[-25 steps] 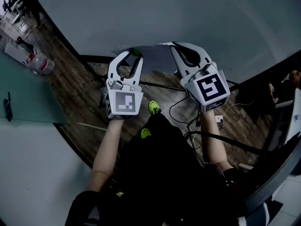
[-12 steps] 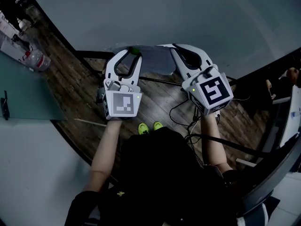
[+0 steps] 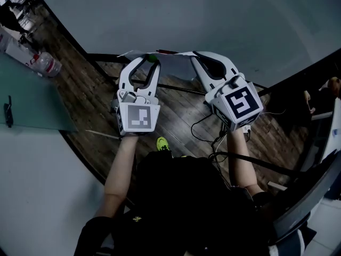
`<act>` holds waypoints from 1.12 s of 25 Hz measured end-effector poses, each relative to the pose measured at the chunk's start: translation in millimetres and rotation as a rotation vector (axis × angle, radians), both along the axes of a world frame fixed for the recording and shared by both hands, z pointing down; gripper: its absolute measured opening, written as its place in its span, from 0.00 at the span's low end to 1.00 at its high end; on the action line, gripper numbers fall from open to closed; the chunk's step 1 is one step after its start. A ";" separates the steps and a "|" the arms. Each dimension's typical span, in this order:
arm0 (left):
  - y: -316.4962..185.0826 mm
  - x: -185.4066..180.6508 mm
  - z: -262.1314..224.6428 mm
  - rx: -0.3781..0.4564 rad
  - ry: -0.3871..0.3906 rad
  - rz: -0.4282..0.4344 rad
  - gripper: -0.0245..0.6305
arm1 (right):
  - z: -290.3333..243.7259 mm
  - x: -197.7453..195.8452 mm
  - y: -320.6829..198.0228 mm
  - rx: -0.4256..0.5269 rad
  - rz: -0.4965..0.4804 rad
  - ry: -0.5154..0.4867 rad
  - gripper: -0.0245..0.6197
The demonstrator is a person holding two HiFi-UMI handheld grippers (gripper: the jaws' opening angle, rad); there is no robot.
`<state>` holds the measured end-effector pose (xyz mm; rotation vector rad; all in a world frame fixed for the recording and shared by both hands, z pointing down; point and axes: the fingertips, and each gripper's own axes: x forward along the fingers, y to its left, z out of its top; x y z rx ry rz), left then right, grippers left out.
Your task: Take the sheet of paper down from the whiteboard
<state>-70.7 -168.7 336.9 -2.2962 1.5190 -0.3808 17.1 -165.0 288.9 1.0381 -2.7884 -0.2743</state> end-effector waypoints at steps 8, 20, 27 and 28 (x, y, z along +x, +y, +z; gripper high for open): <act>22.9 25.5 -6.0 0.016 -0.004 -0.026 0.24 | -2.0 21.1 22.0 -0.011 -0.050 -0.019 0.06; 58.0 65.6 -5.9 0.016 -0.019 -0.051 0.24 | -1.1 58.6 58.0 -0.015 -0.097 -0.058 0.06; 78.7 82.7 -8.3 0.037 -0.031 -0.058 0.24 | 0.3 75.3 79.0 -0.017 -0.107 -0.058 0.06; 81.5 84.5 -9.6 0.040 -0.031 -0.061 0.24 | -1.4 76.2 82.6 -0.017 -0.116 -0.065 0.06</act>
